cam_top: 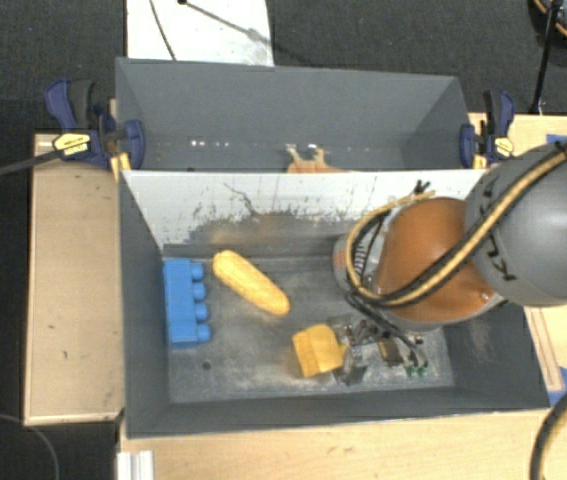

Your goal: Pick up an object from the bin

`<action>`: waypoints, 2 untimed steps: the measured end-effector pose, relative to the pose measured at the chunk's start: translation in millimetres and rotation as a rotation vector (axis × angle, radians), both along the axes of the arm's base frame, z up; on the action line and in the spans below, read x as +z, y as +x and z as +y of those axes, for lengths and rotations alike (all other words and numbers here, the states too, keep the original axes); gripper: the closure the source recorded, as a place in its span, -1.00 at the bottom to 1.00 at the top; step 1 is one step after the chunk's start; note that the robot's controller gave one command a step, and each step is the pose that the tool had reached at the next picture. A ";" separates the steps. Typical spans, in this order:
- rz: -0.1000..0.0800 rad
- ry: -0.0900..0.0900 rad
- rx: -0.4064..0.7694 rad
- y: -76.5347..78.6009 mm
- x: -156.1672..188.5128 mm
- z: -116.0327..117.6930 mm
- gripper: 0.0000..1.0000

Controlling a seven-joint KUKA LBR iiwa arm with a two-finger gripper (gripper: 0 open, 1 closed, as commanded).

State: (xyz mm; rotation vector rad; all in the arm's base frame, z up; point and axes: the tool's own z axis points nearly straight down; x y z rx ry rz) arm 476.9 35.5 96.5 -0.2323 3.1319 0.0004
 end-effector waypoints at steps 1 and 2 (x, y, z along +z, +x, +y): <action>-0.002 0.000 -0.004 17.4 9.3 1.3 1.00; -0.002 0.000 -0.001 31.0 127.0 -5.0 1.00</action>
Offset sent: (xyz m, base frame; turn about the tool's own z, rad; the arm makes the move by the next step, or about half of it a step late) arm 0.0302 -0.0050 0.1265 -0.0030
